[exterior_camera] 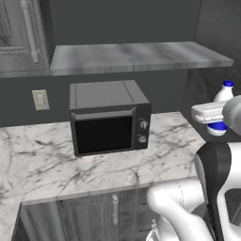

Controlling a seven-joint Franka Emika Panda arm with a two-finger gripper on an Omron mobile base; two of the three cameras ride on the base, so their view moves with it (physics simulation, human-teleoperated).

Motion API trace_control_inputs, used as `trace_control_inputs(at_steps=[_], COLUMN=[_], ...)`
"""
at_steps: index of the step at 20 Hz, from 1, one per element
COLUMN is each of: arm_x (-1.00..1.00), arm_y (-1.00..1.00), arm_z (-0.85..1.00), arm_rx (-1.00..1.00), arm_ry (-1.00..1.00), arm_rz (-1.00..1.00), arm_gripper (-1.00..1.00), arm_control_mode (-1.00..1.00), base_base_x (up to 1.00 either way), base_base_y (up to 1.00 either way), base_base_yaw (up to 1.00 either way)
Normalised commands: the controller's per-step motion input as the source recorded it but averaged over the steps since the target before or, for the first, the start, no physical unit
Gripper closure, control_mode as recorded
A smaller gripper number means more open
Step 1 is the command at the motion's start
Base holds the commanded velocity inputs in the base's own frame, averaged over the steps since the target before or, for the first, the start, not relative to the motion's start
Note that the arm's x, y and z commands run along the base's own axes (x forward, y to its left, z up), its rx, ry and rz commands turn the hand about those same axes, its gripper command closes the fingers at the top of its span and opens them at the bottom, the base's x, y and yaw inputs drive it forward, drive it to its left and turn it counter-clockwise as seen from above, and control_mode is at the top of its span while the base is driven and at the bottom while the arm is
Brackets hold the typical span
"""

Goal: Take the bottled waters from the counter and place them in the freezer to freeze. Close the freezer door after placing the bottles.

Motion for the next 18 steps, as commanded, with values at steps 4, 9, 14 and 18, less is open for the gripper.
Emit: trace_control_inputs(at_steps=[4, 9, 14, 18], arm_x=[0.0, 0.0, 0.0, 0.0], arm_y=[0.0, 0.0, 0.0, 0.0], arm_z=[0.0, 0.0, 0.0, 0.0], arm_rx=[0.0, 0.0, 0.0, 0.0], arm_ry=[0.0, 0.0, 0.0, 0.0], arm_rz=[0.0, 0.0, 0.0, 0.0], arm_gripper=[1.0, 1.0, 1.0, 1.0], arm_control_mode=[-1.0, 1.0, 1.0, 1.0], base_base_x=[0.0, 0.0, -0.64, -1.0], base_base_y=[0.0, 0.0, 0.0, -0.17], base_base_yaw=[0.0, 0.0, -0.01, -0.06])
